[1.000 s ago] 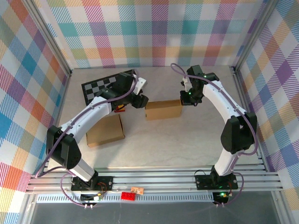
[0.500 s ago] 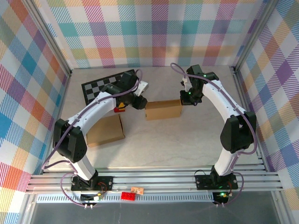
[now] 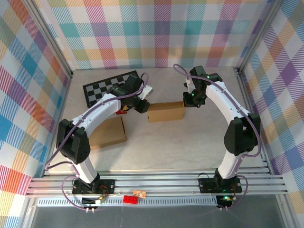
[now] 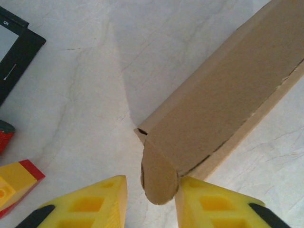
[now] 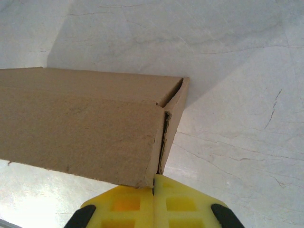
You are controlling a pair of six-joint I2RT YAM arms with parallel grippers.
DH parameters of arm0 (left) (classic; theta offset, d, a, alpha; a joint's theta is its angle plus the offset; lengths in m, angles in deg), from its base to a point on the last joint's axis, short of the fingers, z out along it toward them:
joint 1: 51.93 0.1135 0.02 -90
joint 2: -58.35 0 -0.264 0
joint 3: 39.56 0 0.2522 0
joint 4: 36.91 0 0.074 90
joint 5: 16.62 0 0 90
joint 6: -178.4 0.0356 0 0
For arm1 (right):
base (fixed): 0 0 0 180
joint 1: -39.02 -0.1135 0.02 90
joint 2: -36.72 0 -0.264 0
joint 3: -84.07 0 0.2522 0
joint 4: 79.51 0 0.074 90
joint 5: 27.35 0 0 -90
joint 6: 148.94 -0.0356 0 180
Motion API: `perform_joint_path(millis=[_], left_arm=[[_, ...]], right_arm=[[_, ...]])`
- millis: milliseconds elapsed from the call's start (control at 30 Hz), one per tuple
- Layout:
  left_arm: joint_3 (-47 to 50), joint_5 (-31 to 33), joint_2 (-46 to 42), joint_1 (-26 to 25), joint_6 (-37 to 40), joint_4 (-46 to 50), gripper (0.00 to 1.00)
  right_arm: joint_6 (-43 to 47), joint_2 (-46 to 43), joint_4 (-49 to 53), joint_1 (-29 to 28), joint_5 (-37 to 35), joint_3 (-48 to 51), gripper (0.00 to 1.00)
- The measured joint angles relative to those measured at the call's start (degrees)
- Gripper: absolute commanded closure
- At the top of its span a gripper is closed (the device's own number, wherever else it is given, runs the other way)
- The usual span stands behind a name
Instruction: Fold the paper box
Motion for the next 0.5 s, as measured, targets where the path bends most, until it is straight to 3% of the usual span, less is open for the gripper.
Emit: perform_joint_path(millis=[300,500], left_arm=[[-1.29,0.81,1.75,-0.42,1.01,0.46,0.86],[-3.43,0.48,1.99,-0.74,-0.37,1.53,0.82]], right_arm=[[0.0,0.13,0.02,0.0,0.0,-0.07,1.0],[-0.04,0.15,0.07,0.0,0.02,-0.13,1.0]])
